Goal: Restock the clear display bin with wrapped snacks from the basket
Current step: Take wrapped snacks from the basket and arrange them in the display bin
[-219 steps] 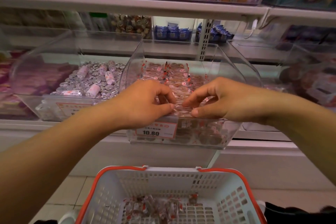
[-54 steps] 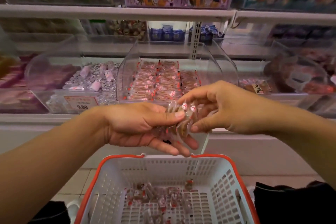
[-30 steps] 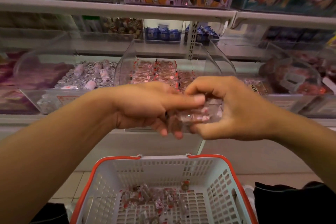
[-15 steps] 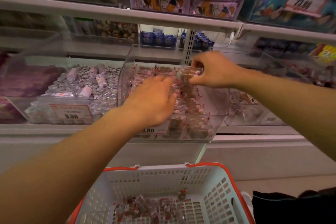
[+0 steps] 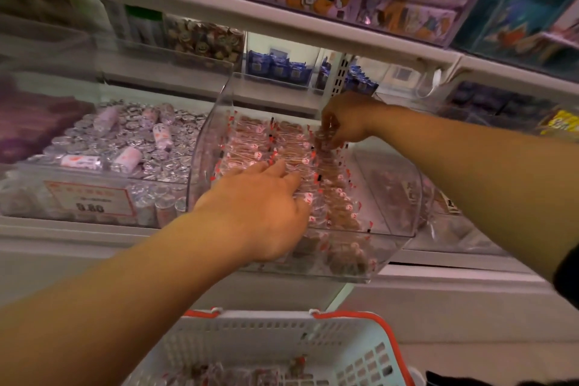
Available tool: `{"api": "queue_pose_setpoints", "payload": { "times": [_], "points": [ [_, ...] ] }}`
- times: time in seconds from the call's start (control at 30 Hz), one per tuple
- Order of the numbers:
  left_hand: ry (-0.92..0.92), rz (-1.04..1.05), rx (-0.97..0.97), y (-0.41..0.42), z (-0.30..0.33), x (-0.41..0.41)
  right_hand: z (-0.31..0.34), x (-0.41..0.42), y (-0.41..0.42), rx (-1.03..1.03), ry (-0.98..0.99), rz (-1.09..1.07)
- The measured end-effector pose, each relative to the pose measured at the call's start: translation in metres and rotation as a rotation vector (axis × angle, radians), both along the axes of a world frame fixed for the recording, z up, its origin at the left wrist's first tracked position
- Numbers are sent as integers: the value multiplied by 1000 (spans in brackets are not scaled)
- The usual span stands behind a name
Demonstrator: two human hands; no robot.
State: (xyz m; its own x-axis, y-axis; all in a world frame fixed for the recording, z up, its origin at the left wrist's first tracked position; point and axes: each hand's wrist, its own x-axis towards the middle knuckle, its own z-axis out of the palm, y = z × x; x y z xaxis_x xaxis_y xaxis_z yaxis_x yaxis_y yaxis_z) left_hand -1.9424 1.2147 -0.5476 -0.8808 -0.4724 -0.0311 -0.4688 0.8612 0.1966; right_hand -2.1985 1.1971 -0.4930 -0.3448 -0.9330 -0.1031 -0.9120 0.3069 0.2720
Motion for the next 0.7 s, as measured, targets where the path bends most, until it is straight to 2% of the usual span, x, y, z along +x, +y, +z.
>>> {"api": "queue_pose_setpoints", "payload": {
  "times": [0.47, 0.7],
  "points": [
    [-3, 13, 26, 1, 3, -2, -10, 10, 7, -78, 208, -45],
    [9, 15, 8, 4, 7, 0, -13, 7, 4, -45, 118, -43]
  ]
}}
